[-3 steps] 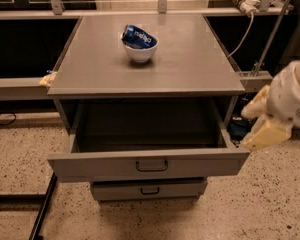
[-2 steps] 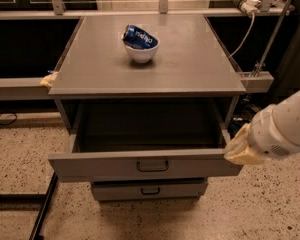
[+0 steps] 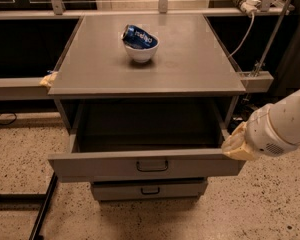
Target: Close top drawer
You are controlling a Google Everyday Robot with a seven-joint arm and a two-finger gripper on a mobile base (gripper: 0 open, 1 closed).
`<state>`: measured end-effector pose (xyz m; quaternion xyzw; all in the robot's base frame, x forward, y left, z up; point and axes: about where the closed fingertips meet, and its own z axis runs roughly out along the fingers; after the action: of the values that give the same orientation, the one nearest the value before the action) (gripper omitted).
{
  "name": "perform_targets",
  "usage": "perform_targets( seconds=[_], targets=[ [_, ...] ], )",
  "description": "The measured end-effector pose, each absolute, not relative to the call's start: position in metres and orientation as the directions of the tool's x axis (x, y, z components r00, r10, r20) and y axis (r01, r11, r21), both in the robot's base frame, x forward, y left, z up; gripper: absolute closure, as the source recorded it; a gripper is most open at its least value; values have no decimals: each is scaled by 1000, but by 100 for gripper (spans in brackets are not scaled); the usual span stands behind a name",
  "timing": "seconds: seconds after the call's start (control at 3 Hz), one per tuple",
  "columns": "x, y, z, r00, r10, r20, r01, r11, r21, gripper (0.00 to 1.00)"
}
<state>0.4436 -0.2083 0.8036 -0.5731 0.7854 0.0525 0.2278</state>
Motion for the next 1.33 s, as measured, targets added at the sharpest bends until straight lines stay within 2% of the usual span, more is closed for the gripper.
perform_targets(
  seconds=[0.67,1.33],
  targets=[
    [450,-214,754,-194,-894,-404,-920,309,-241,100],
    [467,-190,689,-124,-865,-486,-938,262,-227,100]
  ],
)
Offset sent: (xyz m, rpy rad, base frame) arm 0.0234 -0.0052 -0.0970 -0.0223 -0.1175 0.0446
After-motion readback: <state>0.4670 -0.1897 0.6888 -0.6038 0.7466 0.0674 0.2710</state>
